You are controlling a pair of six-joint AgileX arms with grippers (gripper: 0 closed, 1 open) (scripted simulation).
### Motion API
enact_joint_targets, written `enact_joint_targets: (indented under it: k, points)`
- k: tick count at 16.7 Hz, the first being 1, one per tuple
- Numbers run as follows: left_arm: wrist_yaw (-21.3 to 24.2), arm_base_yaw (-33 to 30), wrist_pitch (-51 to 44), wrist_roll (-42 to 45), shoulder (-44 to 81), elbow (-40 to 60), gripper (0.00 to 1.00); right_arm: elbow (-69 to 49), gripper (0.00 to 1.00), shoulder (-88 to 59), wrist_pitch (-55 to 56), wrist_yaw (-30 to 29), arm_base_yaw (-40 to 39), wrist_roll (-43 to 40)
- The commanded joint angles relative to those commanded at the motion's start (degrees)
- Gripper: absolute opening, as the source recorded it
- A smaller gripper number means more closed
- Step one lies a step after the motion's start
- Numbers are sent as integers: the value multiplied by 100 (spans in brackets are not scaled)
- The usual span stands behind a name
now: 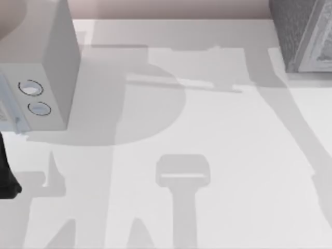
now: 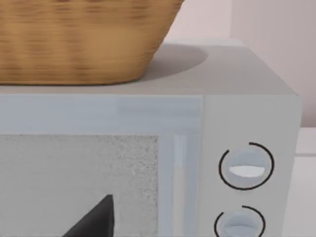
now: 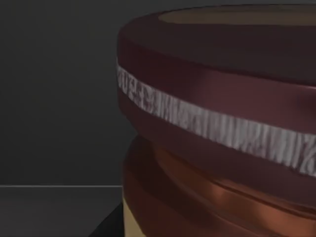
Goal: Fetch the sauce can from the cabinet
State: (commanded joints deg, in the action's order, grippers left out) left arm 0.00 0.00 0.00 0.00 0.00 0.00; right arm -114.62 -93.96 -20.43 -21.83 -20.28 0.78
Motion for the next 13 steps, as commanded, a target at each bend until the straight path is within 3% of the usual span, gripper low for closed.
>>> enact_joint_targets:
  k: [10,13]
  points:
    - [0,0,0,0,0,0,100,-2,0,15,-18,-16,-26,8]
    - [0,0,0,0,0,0,100,-93,0,307,-426,-422,-431,-5]
